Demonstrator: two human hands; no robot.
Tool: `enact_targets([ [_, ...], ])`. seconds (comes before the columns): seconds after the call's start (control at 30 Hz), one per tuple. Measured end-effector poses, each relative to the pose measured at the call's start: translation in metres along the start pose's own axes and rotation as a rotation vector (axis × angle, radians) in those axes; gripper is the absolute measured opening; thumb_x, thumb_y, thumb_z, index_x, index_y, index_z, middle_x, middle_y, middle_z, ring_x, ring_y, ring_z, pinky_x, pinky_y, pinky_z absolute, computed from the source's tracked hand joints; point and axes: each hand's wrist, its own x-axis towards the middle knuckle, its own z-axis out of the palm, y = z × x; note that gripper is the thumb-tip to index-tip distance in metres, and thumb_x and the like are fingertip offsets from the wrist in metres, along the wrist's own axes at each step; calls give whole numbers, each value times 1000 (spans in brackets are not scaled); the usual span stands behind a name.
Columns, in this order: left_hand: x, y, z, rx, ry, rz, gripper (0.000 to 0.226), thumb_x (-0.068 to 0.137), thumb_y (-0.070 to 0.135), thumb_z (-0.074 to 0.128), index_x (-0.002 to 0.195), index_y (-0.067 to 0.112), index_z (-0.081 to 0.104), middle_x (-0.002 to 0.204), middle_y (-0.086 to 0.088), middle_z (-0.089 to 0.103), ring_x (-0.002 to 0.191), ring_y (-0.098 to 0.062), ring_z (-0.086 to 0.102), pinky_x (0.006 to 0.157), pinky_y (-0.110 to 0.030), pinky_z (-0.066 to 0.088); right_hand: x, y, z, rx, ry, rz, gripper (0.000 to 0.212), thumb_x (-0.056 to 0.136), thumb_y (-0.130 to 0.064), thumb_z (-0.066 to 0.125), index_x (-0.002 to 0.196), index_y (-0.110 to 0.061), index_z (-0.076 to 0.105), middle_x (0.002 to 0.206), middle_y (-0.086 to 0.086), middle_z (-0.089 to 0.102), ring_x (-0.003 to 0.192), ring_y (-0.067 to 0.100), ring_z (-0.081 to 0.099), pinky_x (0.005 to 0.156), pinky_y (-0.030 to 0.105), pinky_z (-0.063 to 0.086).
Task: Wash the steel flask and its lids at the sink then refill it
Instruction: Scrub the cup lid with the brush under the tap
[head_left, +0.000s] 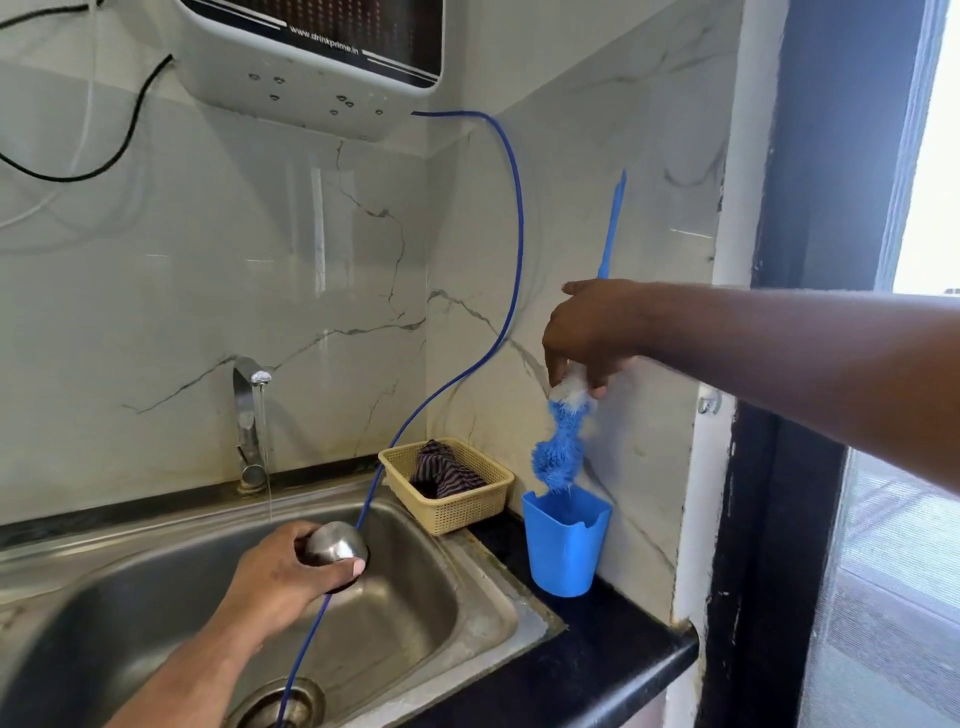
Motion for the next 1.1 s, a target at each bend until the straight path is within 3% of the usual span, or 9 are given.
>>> enact_targets([
  [0.13,-2,9,-17,-339,-70,-99,58,67,49,91,114,24,68,105,1,75,99,-17,70,84,-32,53,-11,6,-33,153,120,95,60,84,-46,79,139,-46,56,130,-14,61,116,15,58,87,31,42],
  [0.23,7,11,-38,-774,-19,-254,47,89,39,75,124,10,63,110,-14,68,98,-29,66,95,-46,53,-4,-12,-55,338,304,145,62,81,-56,77,139,-49,54,136,-13,61,125,17,59,94,35,46],
  [0.37,14,4,-78,-1070,69,-331,29,98,29,61,112,4,59,114,-26,65,105,-43,64,101,-52,50,35,-86,-66,784,473,65,69,86,-61,69,147,-60,37,149,-10,54,135,19,53,105,38,45],
  [0.47,10,-19,-93,-1080,144,-336,29,99,22,58,118,0,58,106,-29,69,101,-42,68,93,-46,54,72,-158,-56,1129,527,-10,66,86,-61,66,145,-65,37,148,-14,55,133,16,55,106,35,47],
  [0.6,8,-54,-97,-1011,180,-461,57,97,44,60,120,-8,60,96,-30,70,79,-37,70,73,-45,62,120,-229,-39,1309,491,-84,64,85,-61,64,142,-69,36,144,-19,59,132,13,56,105,35,48],
  [0.7,19,-66,-93,-1058,156,-521,61,102,50,45,117,-7,61,90,-29,71,79,-39,69,74,-47,59,146,-249,-35,1458,478,-203,62,83,-64,69,133,-79,35,137,-25,63,124,3,60,104,32,49],
  [0.8,29,-69,-85,-1037,155,-504,58,106,45,34,123,-2,63,93,-27,71,78,-37,70,69,-42,58,155,-262,-31,1491,462,-317,62,78,-74,63,131,-83,33,134,-36,60,123,-7,57,106,35,49],
  [0.93,35,-73,-82,-1078,207,-535,51,107,37,38,126,-5,59,101,-32,71,80,-40,71,55,-38,59,165,-277,-22,1431,563,-227,64,75,-82,46,135,-83,23,141,-29,58,129,-1,55,103,36,51],
  [1.1,32,-66,-86,-1246,300,-473,41,102,32,58,118,-5,62,99,-29,75,89,-41,74,69,-47,65,159,-278,-19,1432,641,-176,65,89,-64,63,137,-80,22,140,-31,57,128,-1,56,102,32,51],
])
